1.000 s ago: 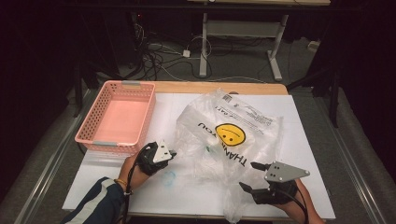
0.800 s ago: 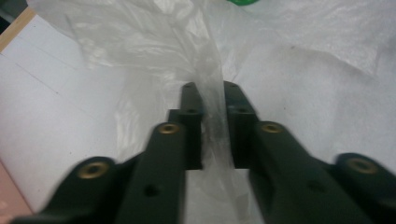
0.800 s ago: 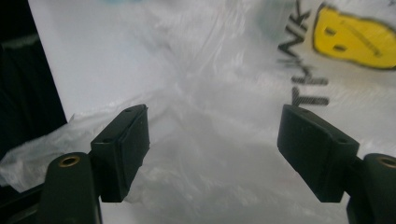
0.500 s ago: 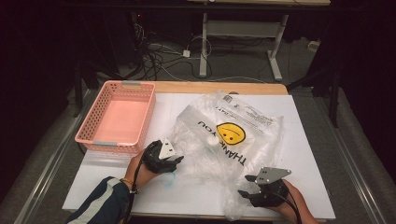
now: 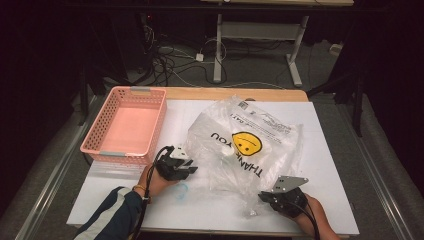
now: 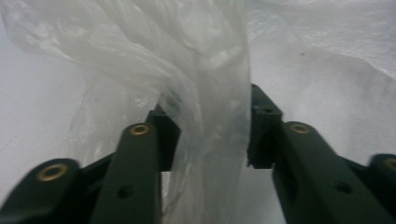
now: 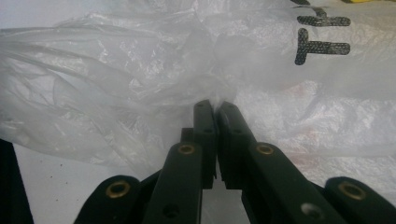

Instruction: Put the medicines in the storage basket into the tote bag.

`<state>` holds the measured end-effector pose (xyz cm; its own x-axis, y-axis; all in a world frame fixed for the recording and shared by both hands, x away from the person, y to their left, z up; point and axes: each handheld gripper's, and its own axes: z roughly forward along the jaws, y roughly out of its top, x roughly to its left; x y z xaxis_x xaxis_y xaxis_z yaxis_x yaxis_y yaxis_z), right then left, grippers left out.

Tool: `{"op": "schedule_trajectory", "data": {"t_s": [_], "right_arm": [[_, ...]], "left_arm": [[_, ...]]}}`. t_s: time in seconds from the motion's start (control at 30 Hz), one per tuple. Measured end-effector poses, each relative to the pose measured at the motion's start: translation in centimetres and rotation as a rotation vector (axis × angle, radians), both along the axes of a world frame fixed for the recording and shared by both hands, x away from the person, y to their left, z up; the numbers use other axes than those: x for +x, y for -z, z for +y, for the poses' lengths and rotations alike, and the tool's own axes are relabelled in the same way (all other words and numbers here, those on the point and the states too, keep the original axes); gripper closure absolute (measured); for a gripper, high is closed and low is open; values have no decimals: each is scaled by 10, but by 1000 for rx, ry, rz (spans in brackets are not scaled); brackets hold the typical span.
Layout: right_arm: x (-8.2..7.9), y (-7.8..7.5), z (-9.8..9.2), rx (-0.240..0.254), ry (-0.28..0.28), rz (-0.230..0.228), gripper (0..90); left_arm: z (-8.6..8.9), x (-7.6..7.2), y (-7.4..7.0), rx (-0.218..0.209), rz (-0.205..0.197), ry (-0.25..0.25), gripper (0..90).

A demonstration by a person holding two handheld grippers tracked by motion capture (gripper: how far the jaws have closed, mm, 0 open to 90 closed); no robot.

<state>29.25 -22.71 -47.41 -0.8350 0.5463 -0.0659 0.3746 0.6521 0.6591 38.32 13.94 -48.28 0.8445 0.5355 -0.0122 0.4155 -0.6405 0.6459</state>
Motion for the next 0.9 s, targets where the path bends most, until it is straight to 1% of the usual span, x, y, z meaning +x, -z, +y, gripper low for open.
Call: {"op": "schedule_trajectory", "data": {"t_s": [0.07,0.1,0.13,0.17,0.23,0.27,0.3,0.33,0.37,0.43,0.47,0.5,0.53,0.57,0.63,0.67,0.7,0.73,0.77,0.8,0.83,0.87,0.9], "right_arm": [[0,-1,0,1,10,-14,891],[0,-2,0,5,15,-20,893],[-1,-3,-1,16,22,-25,896],[-1,-4,-2,19,23,-33,897],[-1,-6,-2,29,28,-41,898],[-2,-9,-4,43,39,-65,898],[-2,-9,-4,43,39,-65,898],[-2,-10,-5,45,42,-70,898],[-2,-14,-7,65,57,-99,898],[-2,-17,-9,78,73,-118,900],[-2,-19,-11,90,80,-133,900],[-3,-22,-12,102,88,-146,900],[-3,-24,-13,112,95,-162,900],[-4,-27,-14,121,100,-177,900],[-4,-32,-17,141,116,-202,900],[-4,-32,-17,141,116,-202,900],[-5,-39,-19,171,127,-229,900],[-6,-41,-20,179,129,-240,900],[-7,-45,-20,188,135,-256,900],[-7,-48,-21,203,138,-267,900],[-8,-51,-21,214,135,-276,900],[-9,-54,-21,220,138,-287,900],[-9,-55,-21,228,140,-298,900]], "left_arm": [[-1,0,-1,6,0,14,725],[-2,-1,-1,12,-7,22,778],[-3,-3,-2,29,-28,24,838],[-3,-3,-2,38,-35,25,876],[-3,-3,-2,42,-37,28,878],[-3,-6,-4,73,-61,29,878],[-3,-6,-4,73,-61,29,878],[-2,-8,-6,74,-79,33,878],[0,-12,-11,67,-98,45,878],[2,-17,-18,77,-136,56,877],[3,-20,-21,67,-145,55,878],[3,-20,-21,67,-145,55,878],[6,-24,-27,62,-173,56,878],[8,-27,-31,56,-188,57,878],[10,-31,-39,32,-213,55,878],[10,-31,-39,32,-213,55,878],[12,-35,-46,9,-240,57,877],[13,-37,-50,2,-262,60,877],[13,-37,-50,2,-262,60,878],[14,-42,-56,-25,-290,73,878],[14,-44,-59,-32,-307,74,877],[14,-44,-59,-32,-307,74,878],[14,-46,-61,-41,-317,75,878]]}}
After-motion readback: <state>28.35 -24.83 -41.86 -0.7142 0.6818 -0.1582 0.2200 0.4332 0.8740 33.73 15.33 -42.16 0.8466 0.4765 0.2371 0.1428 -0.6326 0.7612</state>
